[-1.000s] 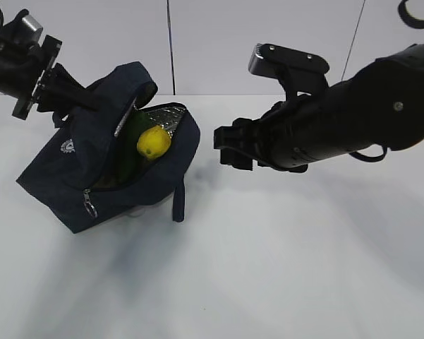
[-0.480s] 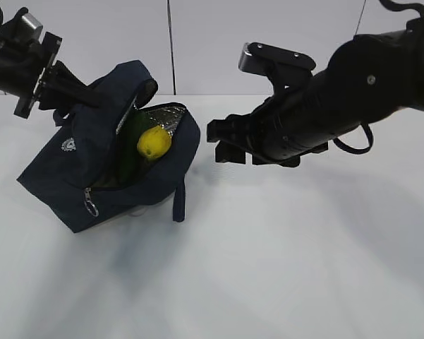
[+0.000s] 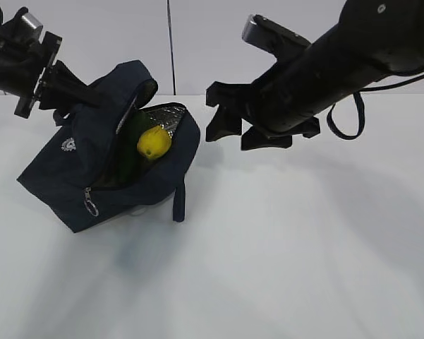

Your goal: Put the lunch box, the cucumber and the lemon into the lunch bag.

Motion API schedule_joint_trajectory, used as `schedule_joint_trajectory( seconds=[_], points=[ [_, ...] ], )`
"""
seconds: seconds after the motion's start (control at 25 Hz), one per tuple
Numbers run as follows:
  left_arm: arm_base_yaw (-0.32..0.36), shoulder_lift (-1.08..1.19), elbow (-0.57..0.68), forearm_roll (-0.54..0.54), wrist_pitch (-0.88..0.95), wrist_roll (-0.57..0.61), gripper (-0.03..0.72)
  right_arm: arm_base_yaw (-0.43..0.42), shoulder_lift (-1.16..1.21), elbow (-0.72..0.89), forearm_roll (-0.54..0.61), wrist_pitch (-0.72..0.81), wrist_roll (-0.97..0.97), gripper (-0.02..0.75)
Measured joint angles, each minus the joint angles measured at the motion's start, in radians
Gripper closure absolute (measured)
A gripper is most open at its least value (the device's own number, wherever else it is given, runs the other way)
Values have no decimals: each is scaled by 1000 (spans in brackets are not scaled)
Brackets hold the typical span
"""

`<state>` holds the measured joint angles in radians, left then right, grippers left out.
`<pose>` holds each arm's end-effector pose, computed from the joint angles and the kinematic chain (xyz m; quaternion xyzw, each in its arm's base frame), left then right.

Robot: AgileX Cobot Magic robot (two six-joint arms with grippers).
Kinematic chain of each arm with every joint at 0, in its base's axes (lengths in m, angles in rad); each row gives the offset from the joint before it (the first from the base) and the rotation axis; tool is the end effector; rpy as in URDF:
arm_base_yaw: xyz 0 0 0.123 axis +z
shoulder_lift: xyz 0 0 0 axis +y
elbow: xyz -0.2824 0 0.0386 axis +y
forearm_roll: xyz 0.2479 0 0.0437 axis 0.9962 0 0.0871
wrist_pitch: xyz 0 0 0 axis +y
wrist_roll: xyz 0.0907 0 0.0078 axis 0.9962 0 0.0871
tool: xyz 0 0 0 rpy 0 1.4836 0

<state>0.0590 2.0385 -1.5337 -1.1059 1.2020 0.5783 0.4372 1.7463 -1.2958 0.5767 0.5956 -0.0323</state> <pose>0.4181 -0.0514 0.2279 0.0239 0.8739 -0.4672 0.1323 0.3366 0.1881 0.2589 -0.0411 0.9302 0.2765 0.2380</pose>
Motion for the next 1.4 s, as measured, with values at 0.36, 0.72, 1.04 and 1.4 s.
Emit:
schedule_joint_trajectory(
  seconds=[0.36, 0.72, 1.04, 1.4],
  points=[
    [0, 0, 0, -6, 0, 0, 697, -59, 70, -1, 235, 11, -170, 283],
    [0, 0, 0, -33, 0, 2, 697, -59, 173, -4, 428, -9, -238, 283],
    [0, 0, 0, -34, 0, 2, 697, -59, 237, -12, 739, -81, -451, 283],
    [0, 0, 0, -36, 0, 2, 697, -59, 328, -16, 1024, -68, -684, 283]
  ],
)
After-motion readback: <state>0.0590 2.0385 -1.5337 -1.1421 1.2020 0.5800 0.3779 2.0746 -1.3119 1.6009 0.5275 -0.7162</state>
